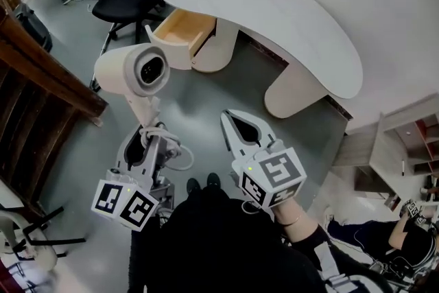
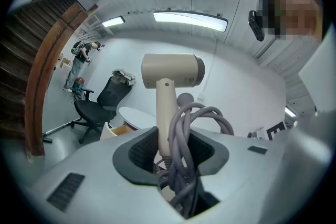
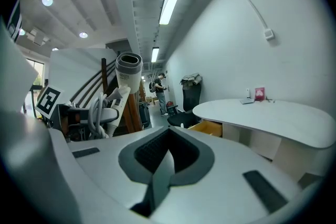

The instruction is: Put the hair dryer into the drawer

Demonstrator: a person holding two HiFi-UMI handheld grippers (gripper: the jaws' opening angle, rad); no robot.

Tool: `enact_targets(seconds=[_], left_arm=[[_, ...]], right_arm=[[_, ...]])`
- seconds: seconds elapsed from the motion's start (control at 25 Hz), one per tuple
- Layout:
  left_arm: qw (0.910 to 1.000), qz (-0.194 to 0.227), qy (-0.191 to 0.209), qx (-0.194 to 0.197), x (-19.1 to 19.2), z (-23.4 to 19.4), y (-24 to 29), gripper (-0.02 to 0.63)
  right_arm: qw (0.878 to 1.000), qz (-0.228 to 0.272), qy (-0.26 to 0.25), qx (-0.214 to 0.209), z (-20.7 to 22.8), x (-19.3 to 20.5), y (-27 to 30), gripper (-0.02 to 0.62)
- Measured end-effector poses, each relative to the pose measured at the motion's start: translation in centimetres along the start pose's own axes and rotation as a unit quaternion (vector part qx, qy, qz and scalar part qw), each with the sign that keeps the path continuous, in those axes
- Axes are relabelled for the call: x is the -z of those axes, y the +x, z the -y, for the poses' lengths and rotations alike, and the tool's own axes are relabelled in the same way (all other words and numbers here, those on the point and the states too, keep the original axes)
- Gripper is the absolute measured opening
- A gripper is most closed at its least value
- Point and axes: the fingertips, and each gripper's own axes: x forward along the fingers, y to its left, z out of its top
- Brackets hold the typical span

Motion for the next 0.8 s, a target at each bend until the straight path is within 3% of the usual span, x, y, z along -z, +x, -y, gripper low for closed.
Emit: enact_targets(seconds=[0.2,0.8], left_arm=[[0.9999,0.006,0.005,-0.01,-0.5,-0.3,0.0,0.153],[0.9987,0.03,0.006,-0.042,-1.8,-1.7,0.7,0.153]], right_arm=[[1.0,-0.004,0.003,-0.019,0.3,0.0,0.2,0.002],[1.0,-0.006,0.004,0.006,3.6,-0.8,1.0,0.002]])
